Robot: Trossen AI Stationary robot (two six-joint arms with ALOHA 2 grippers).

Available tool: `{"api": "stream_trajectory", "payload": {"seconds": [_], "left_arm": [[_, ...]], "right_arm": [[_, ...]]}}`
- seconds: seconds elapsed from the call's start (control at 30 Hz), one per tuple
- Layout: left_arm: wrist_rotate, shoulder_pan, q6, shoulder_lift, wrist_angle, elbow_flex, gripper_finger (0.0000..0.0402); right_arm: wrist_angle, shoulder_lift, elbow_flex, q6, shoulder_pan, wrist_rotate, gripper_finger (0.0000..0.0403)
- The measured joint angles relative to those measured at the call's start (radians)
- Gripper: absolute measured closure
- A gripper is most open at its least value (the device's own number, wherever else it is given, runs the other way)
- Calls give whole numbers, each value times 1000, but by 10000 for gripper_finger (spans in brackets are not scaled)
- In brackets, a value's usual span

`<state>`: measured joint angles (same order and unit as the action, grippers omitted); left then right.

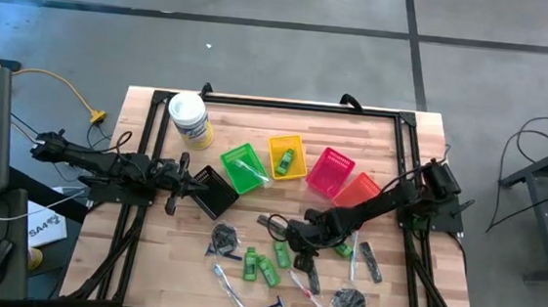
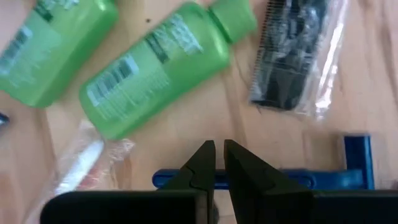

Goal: Pick & Place Travel size toiletries
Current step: Put the blue razor into the black bin

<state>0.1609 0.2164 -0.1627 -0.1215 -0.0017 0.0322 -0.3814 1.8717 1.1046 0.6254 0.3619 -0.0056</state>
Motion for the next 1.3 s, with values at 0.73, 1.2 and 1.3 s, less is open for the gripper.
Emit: {"api": "stream_trajectory", "payload": {"seconds": [0.73, 1.2, 1.3], "left_arm": [[1, 0, 0, -1, -1, 0, 402], [1, 0, -1, -2, -6, 0, 402], [1, 0, -3, -2, -6, 0, 402]], "right_arm": [[-232, -76, 119, -559, 77, 101, 376], [-256, -74, 117, -90, -1, -11, 376], [-272, -74, 117, 6, 8, -57, 376]]}}
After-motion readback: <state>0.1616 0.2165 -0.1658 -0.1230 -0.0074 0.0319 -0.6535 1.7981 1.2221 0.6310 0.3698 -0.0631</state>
